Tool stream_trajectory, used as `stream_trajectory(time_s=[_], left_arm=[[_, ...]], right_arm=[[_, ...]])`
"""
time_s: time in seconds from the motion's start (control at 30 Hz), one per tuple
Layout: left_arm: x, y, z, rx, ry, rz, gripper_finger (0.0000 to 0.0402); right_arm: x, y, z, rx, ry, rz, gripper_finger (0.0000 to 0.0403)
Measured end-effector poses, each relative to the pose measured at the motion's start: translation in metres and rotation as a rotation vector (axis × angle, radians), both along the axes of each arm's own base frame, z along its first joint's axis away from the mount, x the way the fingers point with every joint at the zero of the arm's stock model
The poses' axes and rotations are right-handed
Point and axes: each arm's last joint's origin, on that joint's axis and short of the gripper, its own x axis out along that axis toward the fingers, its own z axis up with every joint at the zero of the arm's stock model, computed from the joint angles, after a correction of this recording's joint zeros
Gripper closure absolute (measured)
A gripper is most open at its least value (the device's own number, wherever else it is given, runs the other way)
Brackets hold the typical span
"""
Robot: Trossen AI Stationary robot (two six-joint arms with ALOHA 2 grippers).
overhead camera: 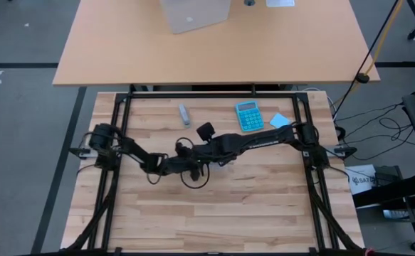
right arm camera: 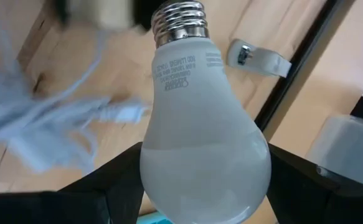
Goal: Screw lightbulb
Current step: Insert the white lightbulb into the desk lamp
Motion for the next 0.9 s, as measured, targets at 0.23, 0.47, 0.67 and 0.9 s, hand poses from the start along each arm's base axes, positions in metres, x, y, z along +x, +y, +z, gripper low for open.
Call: stream_trajectory(time_s=[0.23, 0.47, 0.67, 0.9], left_arm=[[0.038, 0.002, 0.001, 0.047, -0.015, -0.038, 0.0122], [0.049, 0.005, 0.009, 0.068, -0.036, -0.041, 0.0122], [0.047, -0.012, 0.032, 0.147, -0.075, -0.068, 0.0122], [0.037, -0.021, 0.051, 0.211, -0.008, -0.027, 0.0122]], right_arm=[[-0.015, -0.001, 0.017, 0.017, 0.010, -0.062, 0.0135], [-0.030, -0.001, 0.027, 0.023, 0.042, -0.137, 0.0134], [-0.035, -0.001, 0.027, 0.020, 0.080, -0.161, 0.0134], [-0.035, -0.001, 0.027, 0.019, 0.083, -0.158, 0.0134]])
